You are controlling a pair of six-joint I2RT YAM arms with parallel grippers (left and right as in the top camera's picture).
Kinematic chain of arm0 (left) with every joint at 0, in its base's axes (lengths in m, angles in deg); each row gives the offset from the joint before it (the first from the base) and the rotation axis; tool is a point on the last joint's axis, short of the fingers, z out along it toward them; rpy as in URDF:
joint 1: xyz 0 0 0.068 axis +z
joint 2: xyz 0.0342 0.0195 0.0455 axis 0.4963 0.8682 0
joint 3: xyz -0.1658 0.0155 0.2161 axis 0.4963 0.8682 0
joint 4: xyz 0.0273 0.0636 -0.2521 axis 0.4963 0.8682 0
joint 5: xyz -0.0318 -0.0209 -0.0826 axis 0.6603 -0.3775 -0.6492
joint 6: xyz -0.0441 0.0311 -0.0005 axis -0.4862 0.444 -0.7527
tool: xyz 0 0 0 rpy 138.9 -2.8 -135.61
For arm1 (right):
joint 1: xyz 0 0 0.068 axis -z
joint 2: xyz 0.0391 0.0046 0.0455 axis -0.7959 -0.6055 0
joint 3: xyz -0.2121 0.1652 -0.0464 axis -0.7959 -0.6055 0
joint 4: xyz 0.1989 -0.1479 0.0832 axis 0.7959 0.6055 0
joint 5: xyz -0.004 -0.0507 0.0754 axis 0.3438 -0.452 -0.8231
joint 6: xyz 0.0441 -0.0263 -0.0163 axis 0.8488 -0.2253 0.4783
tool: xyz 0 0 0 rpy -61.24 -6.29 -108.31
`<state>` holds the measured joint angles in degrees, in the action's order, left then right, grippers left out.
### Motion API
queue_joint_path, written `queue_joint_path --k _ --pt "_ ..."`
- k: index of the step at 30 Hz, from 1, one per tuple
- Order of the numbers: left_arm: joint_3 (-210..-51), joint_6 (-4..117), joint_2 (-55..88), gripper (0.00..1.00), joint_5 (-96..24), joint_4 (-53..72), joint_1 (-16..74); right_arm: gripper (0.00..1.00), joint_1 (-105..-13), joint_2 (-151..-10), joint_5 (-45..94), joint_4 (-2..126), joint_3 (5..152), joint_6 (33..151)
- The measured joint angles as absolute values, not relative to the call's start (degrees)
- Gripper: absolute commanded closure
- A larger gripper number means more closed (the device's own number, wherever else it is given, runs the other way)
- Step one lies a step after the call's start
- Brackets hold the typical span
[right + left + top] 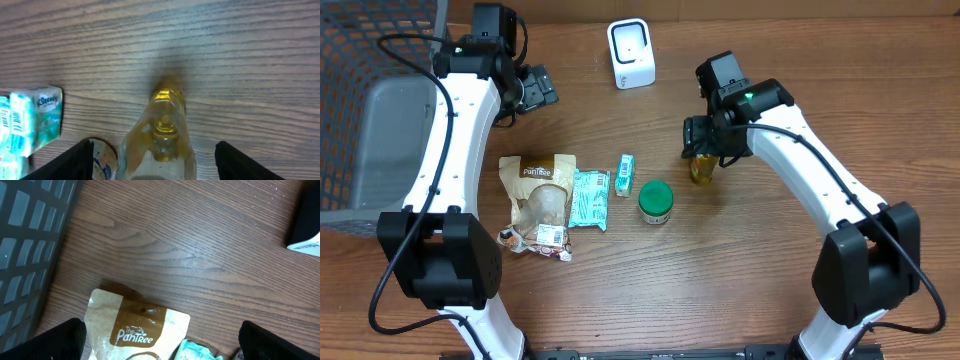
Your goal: Scan the item barcode
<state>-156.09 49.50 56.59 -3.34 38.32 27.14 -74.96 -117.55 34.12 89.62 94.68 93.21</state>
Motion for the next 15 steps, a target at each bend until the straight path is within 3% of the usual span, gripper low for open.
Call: queue_joint_path --k 15 --pt "-156.1 49.5 56.6 0.00 -3.3 38.3 27.1 0.25 -75.0 -117.7 34.1 88.8 94.1 93.2"
